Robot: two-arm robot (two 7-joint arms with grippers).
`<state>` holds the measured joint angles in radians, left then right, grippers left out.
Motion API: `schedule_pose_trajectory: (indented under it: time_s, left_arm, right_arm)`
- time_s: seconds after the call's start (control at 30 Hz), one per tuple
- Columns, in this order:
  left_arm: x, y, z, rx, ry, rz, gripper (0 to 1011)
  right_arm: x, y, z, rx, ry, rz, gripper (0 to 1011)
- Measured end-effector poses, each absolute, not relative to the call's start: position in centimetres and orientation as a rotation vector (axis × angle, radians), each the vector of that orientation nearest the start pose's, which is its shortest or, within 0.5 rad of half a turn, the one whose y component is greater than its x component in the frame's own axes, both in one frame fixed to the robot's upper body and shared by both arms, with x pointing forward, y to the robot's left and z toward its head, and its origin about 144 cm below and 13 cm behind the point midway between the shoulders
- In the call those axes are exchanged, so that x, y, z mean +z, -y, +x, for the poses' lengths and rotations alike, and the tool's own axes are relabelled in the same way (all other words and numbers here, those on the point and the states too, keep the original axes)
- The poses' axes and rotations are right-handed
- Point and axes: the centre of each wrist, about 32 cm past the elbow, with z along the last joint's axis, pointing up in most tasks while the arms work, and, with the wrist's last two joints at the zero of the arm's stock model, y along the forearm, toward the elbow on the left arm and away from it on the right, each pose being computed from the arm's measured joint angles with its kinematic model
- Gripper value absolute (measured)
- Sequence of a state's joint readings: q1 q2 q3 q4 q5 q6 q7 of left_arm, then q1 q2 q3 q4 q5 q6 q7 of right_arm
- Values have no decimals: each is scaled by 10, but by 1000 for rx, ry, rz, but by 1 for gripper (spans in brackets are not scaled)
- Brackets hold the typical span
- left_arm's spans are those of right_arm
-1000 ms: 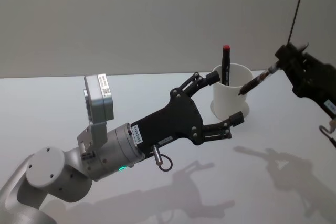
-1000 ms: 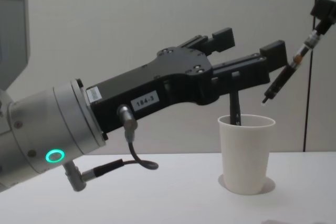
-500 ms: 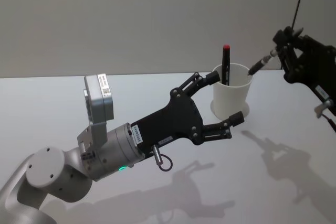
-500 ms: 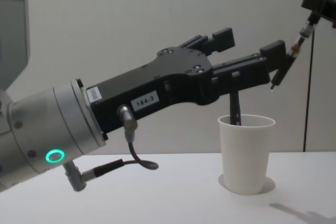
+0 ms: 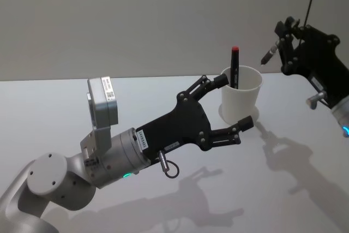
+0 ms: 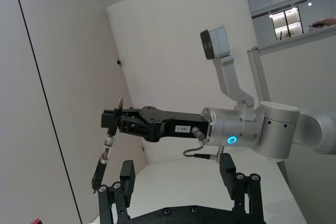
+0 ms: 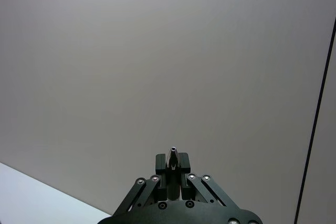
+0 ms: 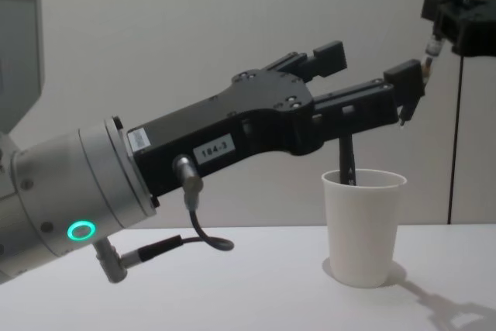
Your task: Place the pen into the pen holder.
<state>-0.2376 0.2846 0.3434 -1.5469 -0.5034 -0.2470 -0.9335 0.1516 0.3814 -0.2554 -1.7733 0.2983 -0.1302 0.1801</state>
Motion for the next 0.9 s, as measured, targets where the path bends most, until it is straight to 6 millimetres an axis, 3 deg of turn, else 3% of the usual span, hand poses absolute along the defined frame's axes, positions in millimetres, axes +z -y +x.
schedule_pose_trajectory:
  time_s: [0.37,0.9]
  left_arm:
    - [1200,-208,508,321,242,-306,1001]
    - [1200,-208,508,321,242,-306,1001]
  right_arm:
    - [1241,229,494,-1101,356,156,129]
    - [1229,212,520,-1112,236,86,129]
